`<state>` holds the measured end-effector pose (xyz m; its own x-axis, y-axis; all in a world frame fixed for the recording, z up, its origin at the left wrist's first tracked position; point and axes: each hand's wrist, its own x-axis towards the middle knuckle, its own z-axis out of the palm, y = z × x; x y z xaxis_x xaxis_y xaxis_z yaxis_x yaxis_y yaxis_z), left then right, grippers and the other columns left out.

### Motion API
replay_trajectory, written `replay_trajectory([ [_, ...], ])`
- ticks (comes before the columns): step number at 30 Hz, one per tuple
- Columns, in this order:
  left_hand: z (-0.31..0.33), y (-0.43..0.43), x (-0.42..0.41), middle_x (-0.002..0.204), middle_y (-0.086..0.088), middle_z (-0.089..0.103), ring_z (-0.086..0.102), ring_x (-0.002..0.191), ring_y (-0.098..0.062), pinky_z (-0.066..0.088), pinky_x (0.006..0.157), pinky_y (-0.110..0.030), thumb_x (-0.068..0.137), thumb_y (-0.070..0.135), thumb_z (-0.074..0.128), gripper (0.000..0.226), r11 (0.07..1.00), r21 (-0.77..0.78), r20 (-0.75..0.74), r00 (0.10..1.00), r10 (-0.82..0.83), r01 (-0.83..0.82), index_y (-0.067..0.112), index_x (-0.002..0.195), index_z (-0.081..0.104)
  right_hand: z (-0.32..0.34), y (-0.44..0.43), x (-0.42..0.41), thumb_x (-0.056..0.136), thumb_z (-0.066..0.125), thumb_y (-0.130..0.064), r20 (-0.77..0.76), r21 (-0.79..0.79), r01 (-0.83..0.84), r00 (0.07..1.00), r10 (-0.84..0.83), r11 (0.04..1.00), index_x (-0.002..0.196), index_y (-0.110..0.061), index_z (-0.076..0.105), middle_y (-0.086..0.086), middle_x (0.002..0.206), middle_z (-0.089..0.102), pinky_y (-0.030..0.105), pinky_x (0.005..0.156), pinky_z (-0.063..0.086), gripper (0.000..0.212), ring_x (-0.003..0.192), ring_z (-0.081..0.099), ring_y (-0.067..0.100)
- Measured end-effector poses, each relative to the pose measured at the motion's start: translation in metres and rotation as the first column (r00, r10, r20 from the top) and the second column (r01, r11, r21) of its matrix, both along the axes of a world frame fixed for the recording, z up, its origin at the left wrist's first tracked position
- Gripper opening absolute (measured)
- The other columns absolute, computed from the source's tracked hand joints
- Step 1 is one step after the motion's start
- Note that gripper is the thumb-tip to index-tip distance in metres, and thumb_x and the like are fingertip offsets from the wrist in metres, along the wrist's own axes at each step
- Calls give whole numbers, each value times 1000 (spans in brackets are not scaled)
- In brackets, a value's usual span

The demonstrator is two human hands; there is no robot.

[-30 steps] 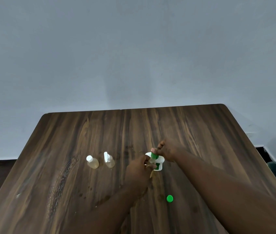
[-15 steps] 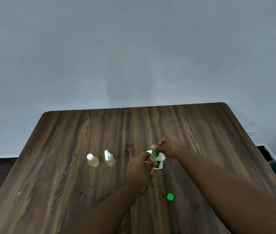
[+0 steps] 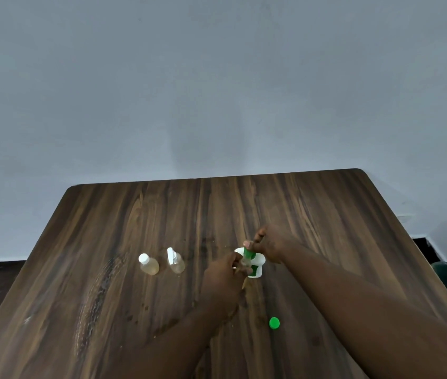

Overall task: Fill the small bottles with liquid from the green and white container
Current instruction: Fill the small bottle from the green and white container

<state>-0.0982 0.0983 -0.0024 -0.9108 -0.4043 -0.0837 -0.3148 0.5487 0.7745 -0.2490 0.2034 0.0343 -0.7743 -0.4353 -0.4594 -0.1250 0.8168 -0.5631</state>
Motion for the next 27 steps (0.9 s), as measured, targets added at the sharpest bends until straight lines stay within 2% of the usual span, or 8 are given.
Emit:
replay_trajectory([
  [4, 3, -2, -3, 84, 21, 69, 62, 79, 8, 44, 64, -16, 87, 34, 66, 6, 1000, 14, -22, 1000, 18, -18, 39, 88, 64, 4, -2, -4, 82, 71, -54, -30, 7, -23, 999, 23, 1000, 83, -10, 72, 1, 69, 60, 27, 59, 39, 44, 64, 51, 13],
  [8, -1, -1, 0, 80, 21, 67, 61, 76, 8, 44, 63, -18, 89, 39, 66, 3, 1000, -2, -1, 1000, 26, -26, 38, 87, 63, -3, 1, 2, 83, 73, -50, -28, -8, -10, 1000, 10, 1000, 74, -12, 67, 4, 66, 57, 28, 59, 38, 39, 61, 48, 14],
  [13, 0, 0, 0, 82, 22, 67, 60, 80, 11, 37, 60, -11, 88, 37, 67, 7, 999, 4, -10, 999, 38, -38, 42, 87, 62, 4, -1, 0, 84, 72, -48, -22, -22, -24, 999, 24, 999, 90, -4, 72, 4, 73, 62, 25, 56, 39, 44, 65, 52, 13],
  [16, -4, -3, -2, 84, 20, 69, 62, 78, 8, 47, 64, -19, 87, 41, 66, 7, 999, -5, 2, 999, 42, -42, 36, 90, 65, 1, -2, 1, 84, 72, -48, -39, -23, -13, 999, 12, 1000, 87, -9, 73, 1, 72, 66, 24, 56, 40, 39, 65, 57, 13],
  [19, -9, -3, 0, 83, 19, 69, 62, 76, 4, 54, 68, -30, 88, 44, 65, 10, 999, -29, 17, 999, 40, -39, 35, 90, 65, -3, -1, 5, 85, 73, -43, -28, -46, 7, 1000, -9, 999, 90, -1, 70, 4, 69, 58, 24, 53, 37, 42, 58, 49, 13],
  [21, -9, -2, 1, 83, 20, 68, 62, 77, 5, 50, 66, -25, 89, 42, 65, 6, 999, -32, 1, 999, 34, -34, 36, 89, 65, -3, 2, 2, 84, 72, -48, -13, -51, 9, 1000, -9, 999, 91, 1, 71, 9, 69, 58, 26, 55, 37, 49, 61, 49, 14],
  [24, -2, -1, 0, 82, 22, 66, 59, 76, 9, 38, 61, -11, 88, 40, 66, 4, 999, -34, -20, 999, 27, -28, 41, 88, 62, 1, 3, -2, 82, 70, -55, -33, -19, -11, 999, 10, 1000, 85, -11, 75, 7, 74, 69, 25, 57, 40, 44, 62, 54, 12],
  [27, -3, -2, 0, 80, 19, 66, 59, 73, 7, 37, 58, -14, 87, 42, 66, 5, 999, -41, -7, 999, 36, -36, 39, 86, 62, -3, 2, 1, 83, 72, -51, -46, -28, -10, 999, 9, 1000, 85, -10, 73, 3, 71, 66, 28, 59, 45, 41, 62, 55, 12],
])
